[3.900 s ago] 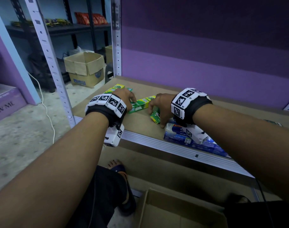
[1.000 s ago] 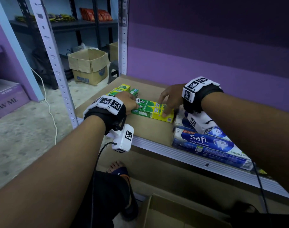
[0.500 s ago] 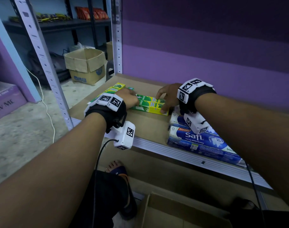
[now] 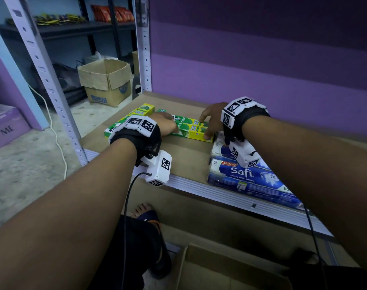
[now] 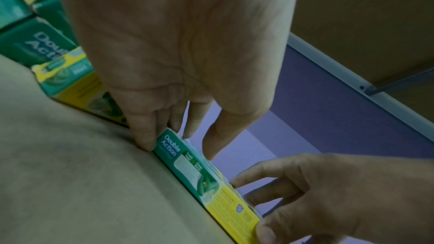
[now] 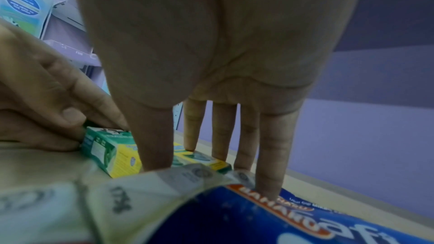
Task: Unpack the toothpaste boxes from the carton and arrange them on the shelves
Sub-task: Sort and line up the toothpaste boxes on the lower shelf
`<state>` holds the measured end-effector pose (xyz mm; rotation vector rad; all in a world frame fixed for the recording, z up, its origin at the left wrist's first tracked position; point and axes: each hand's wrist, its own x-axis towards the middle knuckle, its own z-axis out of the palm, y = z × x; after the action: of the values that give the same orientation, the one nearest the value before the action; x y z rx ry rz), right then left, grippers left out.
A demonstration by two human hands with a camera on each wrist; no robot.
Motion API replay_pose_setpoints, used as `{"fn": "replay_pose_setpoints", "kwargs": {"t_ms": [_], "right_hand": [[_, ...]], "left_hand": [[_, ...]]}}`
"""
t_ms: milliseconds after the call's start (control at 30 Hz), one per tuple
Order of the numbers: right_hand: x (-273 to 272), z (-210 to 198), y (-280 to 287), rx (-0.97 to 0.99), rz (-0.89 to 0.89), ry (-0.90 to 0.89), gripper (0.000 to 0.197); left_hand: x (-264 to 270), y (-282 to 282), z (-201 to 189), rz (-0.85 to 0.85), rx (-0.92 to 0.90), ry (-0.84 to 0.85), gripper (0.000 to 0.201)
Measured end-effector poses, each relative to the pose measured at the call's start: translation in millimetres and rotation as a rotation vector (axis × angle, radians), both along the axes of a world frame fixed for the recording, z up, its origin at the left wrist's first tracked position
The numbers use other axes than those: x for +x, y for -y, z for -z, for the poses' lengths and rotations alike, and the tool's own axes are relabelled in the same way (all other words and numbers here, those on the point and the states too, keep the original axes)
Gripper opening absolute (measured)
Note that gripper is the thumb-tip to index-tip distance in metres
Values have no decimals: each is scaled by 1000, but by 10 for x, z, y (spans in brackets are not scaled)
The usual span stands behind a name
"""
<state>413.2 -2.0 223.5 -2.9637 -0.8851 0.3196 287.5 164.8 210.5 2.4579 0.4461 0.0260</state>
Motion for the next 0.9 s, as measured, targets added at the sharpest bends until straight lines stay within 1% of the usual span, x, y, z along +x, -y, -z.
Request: {"fn": "replay_pose_setpoints", "kwargs": {"t_ms": [100, 200, 267, 433, 567, 667, 800, 900], "right_hand": [[-1, 10, 3, 30, 39, -7, 64], [-36, -6, 17, 40, 58, -11, 64], [-57, -21, 36, 49, 57, -14, 64], [-136, -52, 58, 14, 38, 44, 60], [-235, -107, 101, 38, 43, 56, 56], [-323, -146, 128, 72, 33, 63, 50], [-434, -164, 91, 89, -4, 76, 41], [-526, -183, -12, 96, -50, 86, 42]], "left_hand": [[6, -11, 24, 23, 0, 0, 46], [31, -30, 72, 37, 13, -22, 55], [49, -36, 94, 52, 47, -13, 56], [74, -82, 68, 63, 34, 76, 41], [39, -185, 70, 48, -24, 154, 31], [-10, -276, 37, 51, -67, 182, 21], [-111, -417, -20, 59, -199, 275, 17], [-215, -532, -66, 30, -237, 330, 18]]}}
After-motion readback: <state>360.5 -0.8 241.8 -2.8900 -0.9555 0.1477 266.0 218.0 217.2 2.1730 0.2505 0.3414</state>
